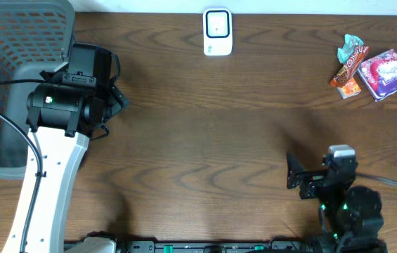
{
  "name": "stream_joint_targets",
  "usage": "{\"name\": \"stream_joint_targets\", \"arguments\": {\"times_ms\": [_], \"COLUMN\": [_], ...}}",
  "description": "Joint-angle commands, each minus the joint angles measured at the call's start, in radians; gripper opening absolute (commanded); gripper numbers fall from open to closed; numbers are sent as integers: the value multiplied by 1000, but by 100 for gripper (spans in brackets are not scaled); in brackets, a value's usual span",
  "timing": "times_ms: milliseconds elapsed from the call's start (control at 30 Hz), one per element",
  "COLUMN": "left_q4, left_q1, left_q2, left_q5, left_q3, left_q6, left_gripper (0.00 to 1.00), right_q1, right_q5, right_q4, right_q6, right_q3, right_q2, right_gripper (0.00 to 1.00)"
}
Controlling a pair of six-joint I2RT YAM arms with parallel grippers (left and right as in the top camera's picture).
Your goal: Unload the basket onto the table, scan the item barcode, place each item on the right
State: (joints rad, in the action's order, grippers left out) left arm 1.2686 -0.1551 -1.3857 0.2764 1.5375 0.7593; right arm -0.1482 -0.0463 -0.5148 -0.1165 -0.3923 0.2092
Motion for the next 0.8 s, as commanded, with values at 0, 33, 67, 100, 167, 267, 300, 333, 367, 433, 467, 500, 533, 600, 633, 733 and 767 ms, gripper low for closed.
{"name": "stream_joint_targets", "arguments": {"times_ms": [0,33,67,100,167,267,300,333,367,433,467,500,533,600,633,733,767], "left_q4": [4,4,4,4,4,4,4,4,4,4,4,4,4,4,4,4,4], "left_q1": [3,3,3,3,3,3,3,3,3,3,3,3,3,3,3,3,3], "left_q2": [7,7,7,7,7,7,7,7,7,7,7,7,7,7,7,7,7], "left_q5": [21,21,21,21,21,21,21,21,21,21,21,21,21,21,21,21,21], "left_q3": [3,3,3,3,3,3,3,3,3,3,3,3,3,3,3,3,3], "left_q6": [5,5,5,5,5,5,5,5,5,5,5,5,5,5,5,5,5], "left_gripper": [98,98,98,98,98,98,98,98,98,98,98,98,98,98,98,98,98], "right_q1": [18,23,31,44,78,105,108,111,113,120,123,123,123,123,123,123,124], "right_q5": [-16,-15,-11,-12,-13,-13,-13,-13,-12,-12,-13,-13,-13,-12,-11,-8,-8], "right_q4": [87,113,138,166,218,295,317,336,348,369,390,401,412,444,445,443,443], "right_q6": [13,14,14,14,13,13,13,13,14,14,13,13,13,14,26,51,55], "right_q3": [94,113,134,158,206,266,282,297,307,330,343,352,363,388,387,387,387], "right_q2": [-87,-101,-117,-136,-169,-180,-180,-183,-188,-205,-204,-204,-204,-204,-204,-204,-204], "right_gripper": [99,99,99,99,99,99,99,99,99,99,99,99,99,99,99,99,99]}}
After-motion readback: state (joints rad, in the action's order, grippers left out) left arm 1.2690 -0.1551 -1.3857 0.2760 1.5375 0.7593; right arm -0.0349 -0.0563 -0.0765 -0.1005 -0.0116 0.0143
